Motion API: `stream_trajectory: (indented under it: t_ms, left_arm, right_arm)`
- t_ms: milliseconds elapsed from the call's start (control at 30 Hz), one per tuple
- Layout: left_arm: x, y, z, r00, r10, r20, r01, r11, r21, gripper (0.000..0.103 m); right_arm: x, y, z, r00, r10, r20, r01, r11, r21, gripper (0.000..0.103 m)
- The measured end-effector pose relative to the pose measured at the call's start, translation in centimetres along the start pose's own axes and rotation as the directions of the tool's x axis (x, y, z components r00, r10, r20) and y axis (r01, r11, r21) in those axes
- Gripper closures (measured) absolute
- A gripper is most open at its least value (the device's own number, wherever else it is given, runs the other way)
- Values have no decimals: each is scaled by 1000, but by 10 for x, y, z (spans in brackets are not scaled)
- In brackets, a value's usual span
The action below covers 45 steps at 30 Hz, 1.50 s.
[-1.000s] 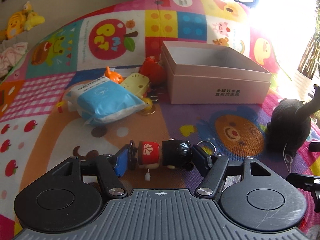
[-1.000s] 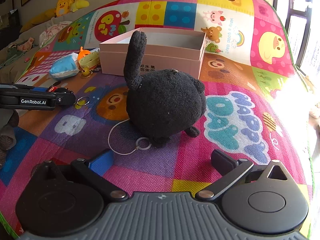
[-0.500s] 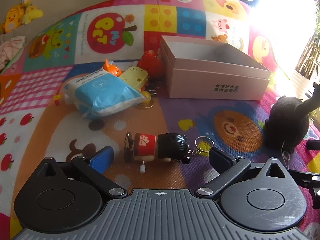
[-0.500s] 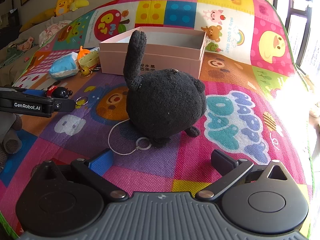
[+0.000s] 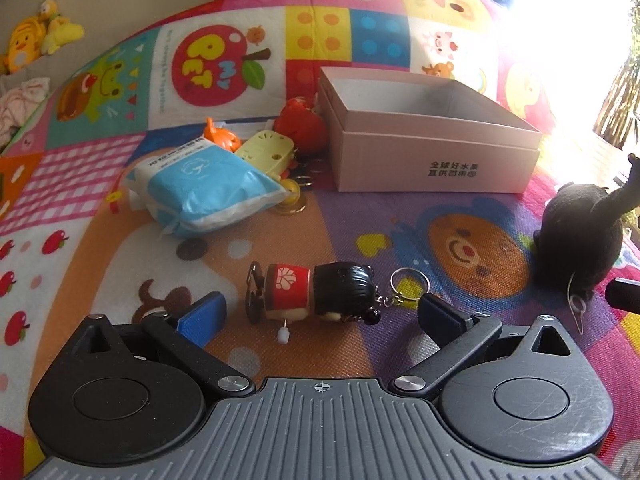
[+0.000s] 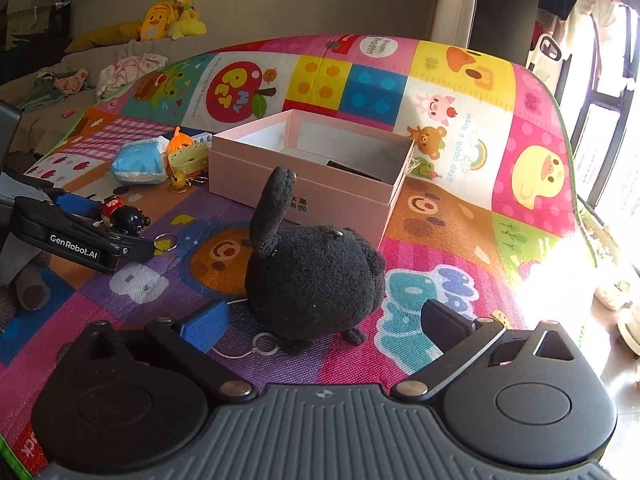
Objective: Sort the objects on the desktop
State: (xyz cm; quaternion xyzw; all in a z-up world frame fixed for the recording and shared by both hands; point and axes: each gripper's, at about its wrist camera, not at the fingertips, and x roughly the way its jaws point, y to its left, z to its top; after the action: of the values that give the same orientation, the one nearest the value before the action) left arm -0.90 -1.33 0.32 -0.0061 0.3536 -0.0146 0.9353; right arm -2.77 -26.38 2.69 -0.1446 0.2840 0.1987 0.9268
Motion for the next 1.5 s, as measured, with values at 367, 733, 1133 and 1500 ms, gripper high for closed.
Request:
stream_trajectory:
  t_ms: [367, 733, 1133, 1500]
  left_arm:
    - [0, 1, 0, 1000, -1, 0, 1, 1000, -1, 0]
    - [0, 1, 0, 1000, 0, 0, 0, 1000, -1, 0]
    - [-1, 8, 1, 1000, -16, 10, 16, 999, -35, 0]
    - [-4, 12, 1, 999, 29, 29, -27, 998, -54, 13]
  right_arm:
    - [47, -10, 17, 991, 130, -30, -128, 990, 60, 2]
    - [41, 24, 17, 993, 112, -32, -110, 992, 59, 15]
    - [25, 38, 7, 997, 75, -4, -75, 997, -21, 5]
    - [29, 36, 8, 997, 72, -15, -71, 997, 20, 5]
